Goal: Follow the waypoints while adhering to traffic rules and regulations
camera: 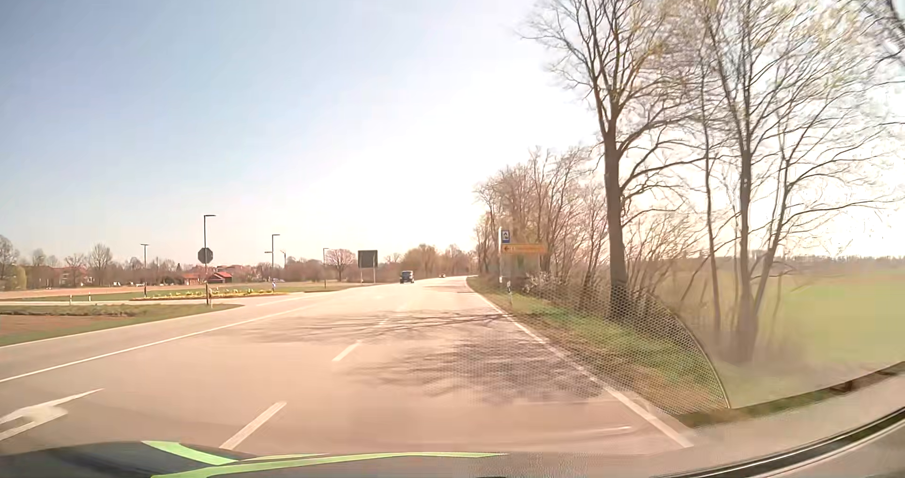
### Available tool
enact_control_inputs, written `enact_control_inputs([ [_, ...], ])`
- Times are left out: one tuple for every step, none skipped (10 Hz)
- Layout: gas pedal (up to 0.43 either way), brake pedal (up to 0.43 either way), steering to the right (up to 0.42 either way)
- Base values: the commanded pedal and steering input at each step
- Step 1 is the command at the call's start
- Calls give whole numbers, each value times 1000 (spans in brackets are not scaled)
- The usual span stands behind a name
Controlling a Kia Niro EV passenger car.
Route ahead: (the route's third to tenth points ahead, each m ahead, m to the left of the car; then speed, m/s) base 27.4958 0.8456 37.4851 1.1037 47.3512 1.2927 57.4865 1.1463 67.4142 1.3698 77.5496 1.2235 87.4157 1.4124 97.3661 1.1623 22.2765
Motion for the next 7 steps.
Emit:
enact_control_inputs([
  [209,0,0],
  [209,0,0],
  [209,0,0],
  [209,0,0],
  [209,0,-1],
  [209,0,-1],
  [209,0,-1],
])
